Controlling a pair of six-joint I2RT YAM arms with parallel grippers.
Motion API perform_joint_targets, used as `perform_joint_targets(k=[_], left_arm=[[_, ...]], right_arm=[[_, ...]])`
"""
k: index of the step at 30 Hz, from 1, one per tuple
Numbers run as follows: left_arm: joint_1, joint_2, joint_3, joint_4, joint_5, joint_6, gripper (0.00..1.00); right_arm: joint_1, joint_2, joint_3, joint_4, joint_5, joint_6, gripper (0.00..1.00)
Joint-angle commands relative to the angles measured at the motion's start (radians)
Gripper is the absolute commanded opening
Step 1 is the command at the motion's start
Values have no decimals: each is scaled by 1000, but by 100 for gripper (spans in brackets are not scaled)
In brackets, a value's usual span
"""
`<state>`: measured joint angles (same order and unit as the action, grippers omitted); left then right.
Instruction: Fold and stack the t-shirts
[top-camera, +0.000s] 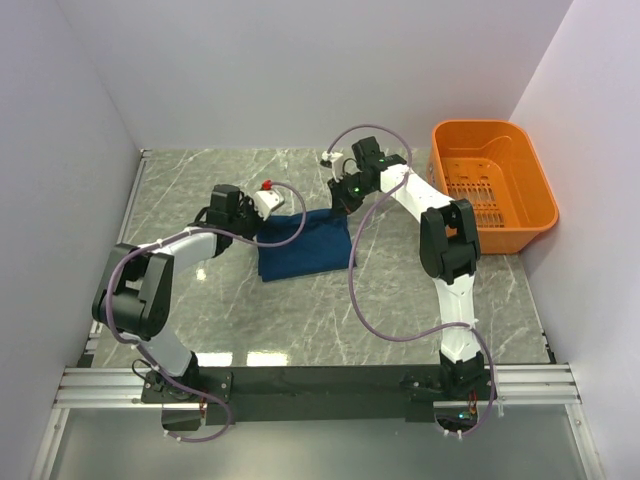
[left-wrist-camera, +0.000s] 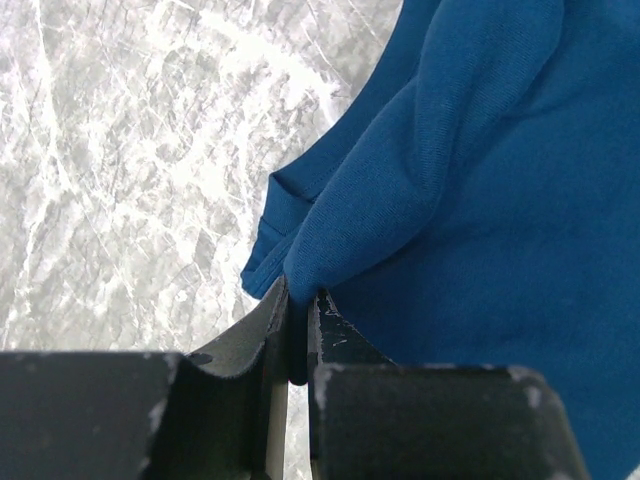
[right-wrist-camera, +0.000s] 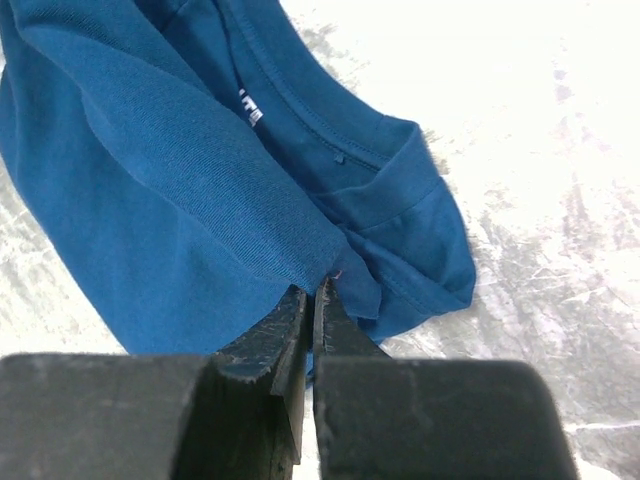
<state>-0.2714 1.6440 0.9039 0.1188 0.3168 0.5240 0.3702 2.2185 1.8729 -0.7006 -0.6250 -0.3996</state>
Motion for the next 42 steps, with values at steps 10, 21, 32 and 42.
perform_joint_targets(k=[10, 21, 32, 42], left_arm=[[5, 51, 236, -8, -232, -268, 85], [6, -15, 376, -292, -230, -583, 88], [1, 118, 313, -232, 104, -866, 59], [8, 284, 351, -242, 21, -903, 45]], right_arm=[[-4, -48, 49, 234, 322, 306, 62], [-2, -68, 114, -45, -120, 15, 28], [19, 53, 146, 3, 80, 287, 18], [30, 145, 212, -8, 289, 431, 15]])
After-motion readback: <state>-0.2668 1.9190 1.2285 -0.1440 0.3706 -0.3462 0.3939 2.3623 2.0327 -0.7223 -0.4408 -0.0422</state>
